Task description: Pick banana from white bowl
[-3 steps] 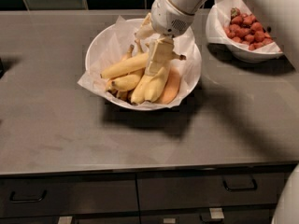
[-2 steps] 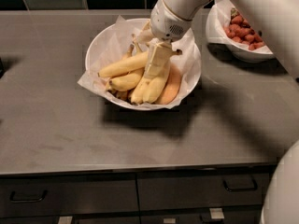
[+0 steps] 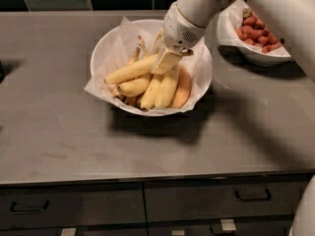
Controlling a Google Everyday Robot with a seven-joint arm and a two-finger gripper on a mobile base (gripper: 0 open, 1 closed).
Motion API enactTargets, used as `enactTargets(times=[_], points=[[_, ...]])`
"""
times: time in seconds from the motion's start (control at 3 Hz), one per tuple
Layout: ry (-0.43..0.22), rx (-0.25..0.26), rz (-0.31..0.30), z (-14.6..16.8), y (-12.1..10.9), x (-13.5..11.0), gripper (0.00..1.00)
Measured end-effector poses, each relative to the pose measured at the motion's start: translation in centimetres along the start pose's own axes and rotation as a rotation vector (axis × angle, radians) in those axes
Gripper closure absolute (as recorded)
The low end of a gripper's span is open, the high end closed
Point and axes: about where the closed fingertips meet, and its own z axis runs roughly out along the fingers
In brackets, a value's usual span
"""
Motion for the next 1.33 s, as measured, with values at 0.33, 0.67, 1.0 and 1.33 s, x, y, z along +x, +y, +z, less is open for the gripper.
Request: enactTargets(times=[0.33,0.67,1.0,1.33], points=[[-0.038,0.049,0.011,-1.2,0.6,-0.3,0.94],[-0.098,0.080,0.033,-2.7,1.4,-0.4,1.00],[-0.185,0.085,0.035,-5.6,2.1,-0.9,1.00],[-0.260,0.091,0.009,-9.6,2.9,-2.1,1.00]])
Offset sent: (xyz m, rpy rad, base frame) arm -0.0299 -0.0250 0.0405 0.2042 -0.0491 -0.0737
